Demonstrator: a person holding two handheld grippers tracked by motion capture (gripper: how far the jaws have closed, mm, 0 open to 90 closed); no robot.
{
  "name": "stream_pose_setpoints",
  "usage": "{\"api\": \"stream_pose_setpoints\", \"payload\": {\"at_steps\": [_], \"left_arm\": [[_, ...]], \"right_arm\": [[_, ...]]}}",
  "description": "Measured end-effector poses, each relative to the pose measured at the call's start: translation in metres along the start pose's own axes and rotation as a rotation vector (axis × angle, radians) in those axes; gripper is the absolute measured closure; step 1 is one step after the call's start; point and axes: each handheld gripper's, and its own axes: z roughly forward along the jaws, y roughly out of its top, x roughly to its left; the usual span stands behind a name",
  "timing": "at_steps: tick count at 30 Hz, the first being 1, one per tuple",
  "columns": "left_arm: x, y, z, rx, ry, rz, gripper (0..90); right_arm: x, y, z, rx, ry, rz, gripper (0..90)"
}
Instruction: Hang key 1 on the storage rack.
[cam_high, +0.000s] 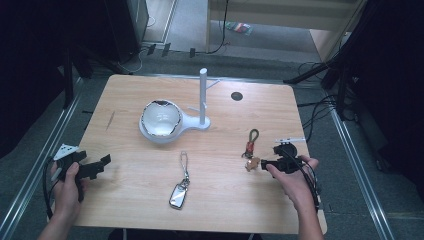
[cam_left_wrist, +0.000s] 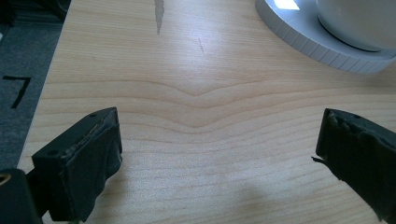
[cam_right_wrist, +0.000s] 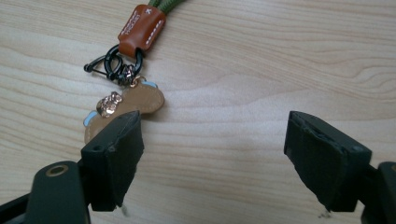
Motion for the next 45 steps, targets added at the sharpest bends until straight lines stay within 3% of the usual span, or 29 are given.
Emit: {"api": "stream_pose_setpoints", "payload": {"at_steps": [6, 23, 33, 45], "left_arm": [[0.0, 0.0, 0.0, -0.001, -0.002, 0.001, 0.7], [0.0, 0.0, 0.0, -0.002, -0.003, 0.001, 0.7], [0.0, 0.0, 0.0, 0.0, -0.003, 0.0, 0.6], [0.0, 0.0, 0.0, 0.001, -0.004, 0.003, 0.7]], "right_arm": [[0.005, 0.009, 0.005, 0.053, 0.003, -0.015, 22.3], [0.02, 0.033, 0.013, 0.13, -0.004, -0.037, 27.0], [0.028, 0.049, 0.019, 0.193, -0.006, 0.0, 33.5], [0.039, 0.068, 0.026, 0.225, -0.018, 0.038, 40.9]]}}
